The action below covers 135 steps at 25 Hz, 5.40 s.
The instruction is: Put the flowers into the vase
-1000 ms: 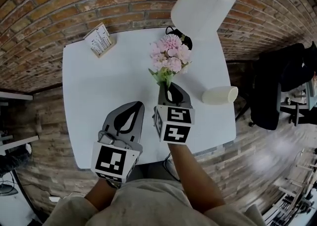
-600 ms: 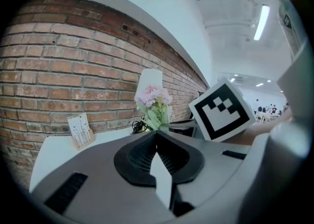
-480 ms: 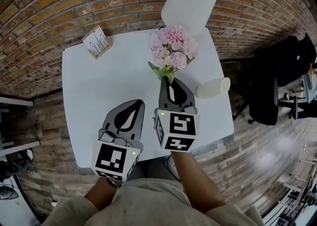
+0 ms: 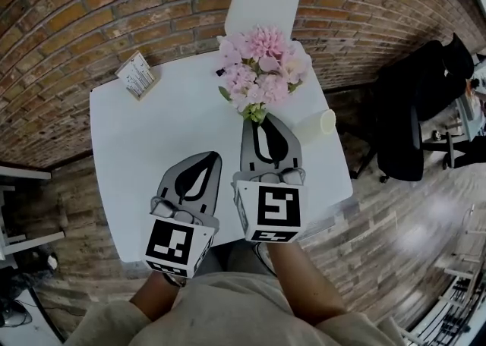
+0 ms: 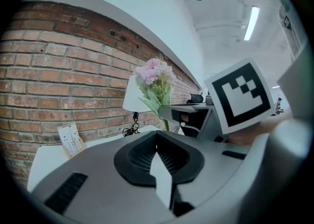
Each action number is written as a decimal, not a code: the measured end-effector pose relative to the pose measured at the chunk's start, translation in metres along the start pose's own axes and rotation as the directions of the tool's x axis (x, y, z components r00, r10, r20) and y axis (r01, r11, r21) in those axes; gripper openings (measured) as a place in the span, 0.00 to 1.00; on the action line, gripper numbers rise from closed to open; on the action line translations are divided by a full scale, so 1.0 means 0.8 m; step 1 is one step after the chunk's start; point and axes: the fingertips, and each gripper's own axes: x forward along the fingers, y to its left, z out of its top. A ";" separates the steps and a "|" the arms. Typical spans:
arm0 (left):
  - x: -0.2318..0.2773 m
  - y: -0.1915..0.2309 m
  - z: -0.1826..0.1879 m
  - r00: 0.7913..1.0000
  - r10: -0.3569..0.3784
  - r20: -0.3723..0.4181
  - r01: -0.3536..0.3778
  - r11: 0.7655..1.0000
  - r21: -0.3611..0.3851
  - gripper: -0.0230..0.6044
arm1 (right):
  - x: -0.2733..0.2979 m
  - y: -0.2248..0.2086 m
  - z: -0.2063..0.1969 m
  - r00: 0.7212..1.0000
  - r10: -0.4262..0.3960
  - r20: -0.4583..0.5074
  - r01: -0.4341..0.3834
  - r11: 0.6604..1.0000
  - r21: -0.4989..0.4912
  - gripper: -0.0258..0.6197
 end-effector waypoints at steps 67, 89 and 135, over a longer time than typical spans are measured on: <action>0.126 -0.163 0.065 0.948 -0.318 0.025 0.314 0.944 0.104 0.05 | -0.087 -0.202 0.127 0.922 -0.205 0.327 0.223 0.975 -0.019 0.12; 0.155 -0.166 0.042 0.939 -0.343 -0.029 0.344 0.935 0.085 0.05 | -0.056 -0.229 0.074 0.912 -0.242 0.332 0.253 0.967 0.011 0.12; 0.173 -0.160 0.016 0.934 -0.345 -0.092 0.351 0.935 0.057 0.05 | -0.031 -0.234 -0.073 0.967 -0.203 0.155 0.192 0.978 0.081 0.22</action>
